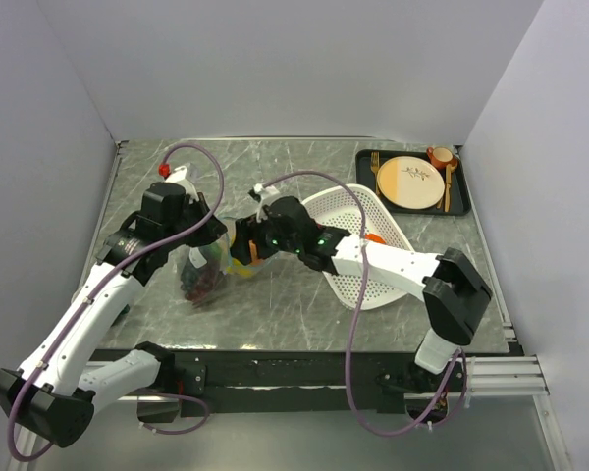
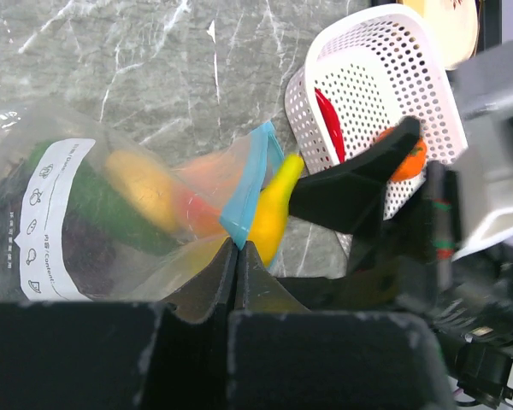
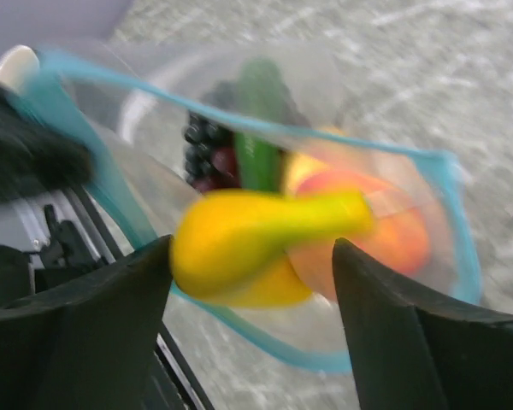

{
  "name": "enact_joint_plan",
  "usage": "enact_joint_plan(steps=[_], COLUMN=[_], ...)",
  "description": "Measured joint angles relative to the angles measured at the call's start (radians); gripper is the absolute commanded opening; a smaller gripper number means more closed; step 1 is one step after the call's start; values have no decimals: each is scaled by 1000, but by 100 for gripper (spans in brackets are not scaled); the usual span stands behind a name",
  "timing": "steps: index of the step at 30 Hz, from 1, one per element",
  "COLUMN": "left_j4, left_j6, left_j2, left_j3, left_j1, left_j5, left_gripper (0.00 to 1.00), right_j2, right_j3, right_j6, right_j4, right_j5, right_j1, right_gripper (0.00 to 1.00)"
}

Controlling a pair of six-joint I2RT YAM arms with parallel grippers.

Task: Place the food in the zip-top bag and seal the zipper
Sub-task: Place the fake fruit in the zipper food storage bag.

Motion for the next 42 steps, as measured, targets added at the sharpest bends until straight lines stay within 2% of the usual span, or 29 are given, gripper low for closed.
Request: enact_joint_plan(steps=[2, 4, 7, 10, 13, 14, 17, 20, 24, 25, 27, 28, 29, 31, 33, 34, 42], left_j4=[0, 1, 1, 2, 3, 3, 3, 3, 2, 2, 3, 3, 5, 6, 8, 8, 7], left_j6=[0, 0, 0, 0, 0, 0, 0, 0, 0, 0, 0, 0, 0, 0, 0, 0, 0], left_j2=[0, -1, -1, -1, -1, -1, -1, -1, -3, -3, -2, -1, 0, 6, 10, 11, 11], left_j3=[0, 0, 0, 0, 0, 0, 0, 0, 0, 0, 0, 0, 0, 0, 0, 0, 0], left_j1=[0, 0, 0, 0, 0, 0, 0, 0, 0, 0, 0, 0, 0, 0, 0, 0, 0], left_j5=[-5, -6, -6, -5, -5, -5, -6, -10, -13, -13, -12, -12, -12, -11, -11, -12, -12], left_gripper=[1, 1, 1, 1, 1, 1, 1, 2, 1, 1, 1, 1, 1, 1, 1, 1, 1], right_j2=[-45, -93, -200, -244, -227, -212, -138, -78, -88, -93, -106, -113, -117, -117, -118, -119, -192], right_j3=[-42, -78, -151, -162, -138, -127, -81, -51, -84, -84, -83, -82, -77, -58, -40, -36, -59], right_j6=[-2, -1, 11, 19, 22, 28, 61, 100, 130, 131, 127, 124, 120, 117, 114, 111, 108], right_j4=[-10, -16, 0, 13, 18, 17, -14, -53, -97, -113, -131, -141, -156, -178, -196, -200, -187], right_j5=[0, 8, 18, 0, -49, -70, -124, -130, -106, -100, -94, -93, -94, -105, -115, -123, -154], right_j1=[-22, -48, -110, -157, -174, -173, -169, -164, -161, -161, -160, -160, -160, -160, -160, -160, -158], right_gripper=[86, 91, 88, 82, 75, 70, 66, 75, 77, 74, 56, 36, 28, 14, 7, 0, 0])
